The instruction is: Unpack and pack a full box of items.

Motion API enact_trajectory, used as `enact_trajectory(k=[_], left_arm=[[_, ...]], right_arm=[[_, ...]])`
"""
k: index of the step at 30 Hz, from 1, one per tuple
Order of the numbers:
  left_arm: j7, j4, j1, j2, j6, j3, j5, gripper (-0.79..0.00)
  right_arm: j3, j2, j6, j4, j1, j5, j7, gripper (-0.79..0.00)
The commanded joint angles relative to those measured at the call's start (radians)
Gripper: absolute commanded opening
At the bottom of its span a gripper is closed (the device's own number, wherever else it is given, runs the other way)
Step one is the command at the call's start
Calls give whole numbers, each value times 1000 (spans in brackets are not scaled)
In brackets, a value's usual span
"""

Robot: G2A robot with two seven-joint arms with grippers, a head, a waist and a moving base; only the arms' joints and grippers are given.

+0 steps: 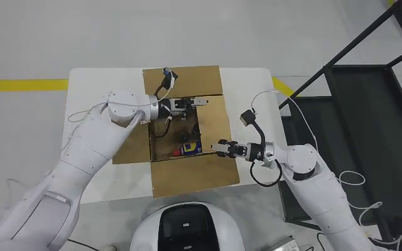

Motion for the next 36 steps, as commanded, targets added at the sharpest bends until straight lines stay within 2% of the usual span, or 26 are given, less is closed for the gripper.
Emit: enact_trajectory(k=[1,11,18,21,30,33,36], left_arm=[[21,46,-11,-21,-12,27,5,0],[78,238,-51,-113,-159,91,-20,0],[104,326,-80,-157,-258,78,-71,0],[87,339,-84,-167,-310,60,-106,0],[15,309,-90,-197,-309,41,-168,0],[-3,299,-90,-206,-307,36,-185,0],[-24,299,-89,-214,-301,33,-192,0]], right_arm=[[10,3,-6,-7,-13,6,11,0],[0,7,2,-18,-23,8,21,0],[-68,2,25,-7,20,-8,49,0],[-98,-1,42,-7,41,-16,54,0],[-163,-7,69,-31,77,-61,23,0],[-173,-8,94,-43,78,-109,-19,0],[-161,-10,119,-57,62,-145,-134,0]])
